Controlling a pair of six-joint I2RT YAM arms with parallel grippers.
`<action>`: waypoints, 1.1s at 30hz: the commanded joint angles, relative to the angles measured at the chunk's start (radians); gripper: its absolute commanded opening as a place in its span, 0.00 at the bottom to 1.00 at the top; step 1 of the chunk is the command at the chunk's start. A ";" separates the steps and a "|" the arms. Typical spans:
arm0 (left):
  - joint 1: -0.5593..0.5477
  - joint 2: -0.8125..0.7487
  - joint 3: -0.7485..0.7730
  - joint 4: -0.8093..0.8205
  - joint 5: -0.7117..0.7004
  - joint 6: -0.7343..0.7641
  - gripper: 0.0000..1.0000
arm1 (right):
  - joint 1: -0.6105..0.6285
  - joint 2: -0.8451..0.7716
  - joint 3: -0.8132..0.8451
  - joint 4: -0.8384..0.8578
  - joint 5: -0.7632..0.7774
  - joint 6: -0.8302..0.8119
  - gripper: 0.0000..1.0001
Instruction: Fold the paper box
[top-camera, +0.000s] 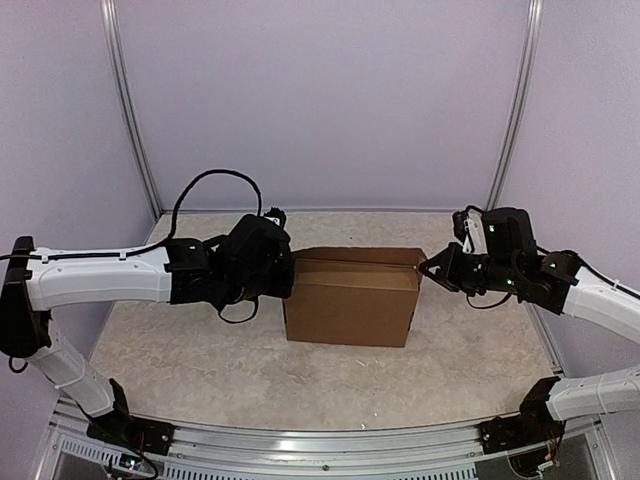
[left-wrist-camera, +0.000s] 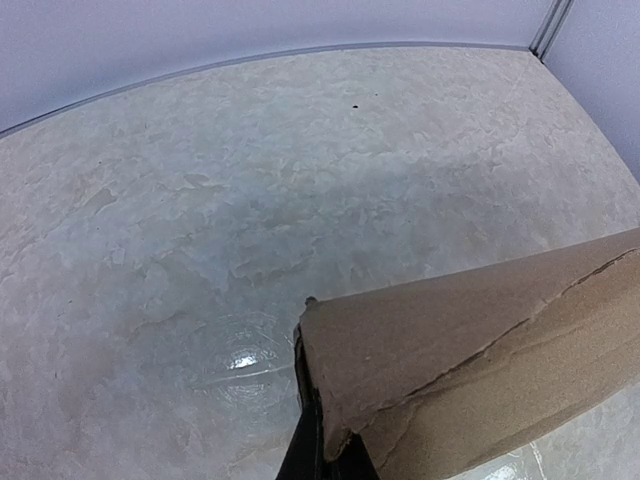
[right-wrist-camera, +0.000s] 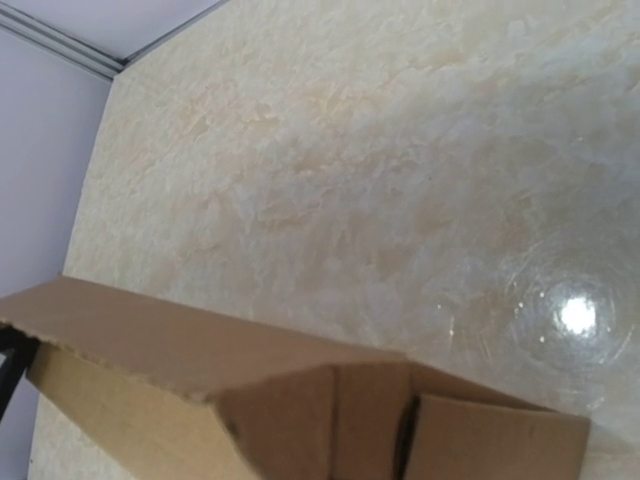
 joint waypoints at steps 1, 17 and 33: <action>-0.007 0.056 -0.021 -0.155 0.064 0.001 0.00 | 0.008 -0.010 -0.056 -0.008 0.044 0.021 0.00; -0.011 0.065 0.004 -0.176 0.061 0.006 0.00 | 0.078 0.009 -0.072 -0.005 0.160 0.001 0.00; -0.011 0.073 -0.007 -0.167 0.093 -0.016 0.00 | 0.265 -0.006 -0.223 0.100 0.413 -0.112 0.00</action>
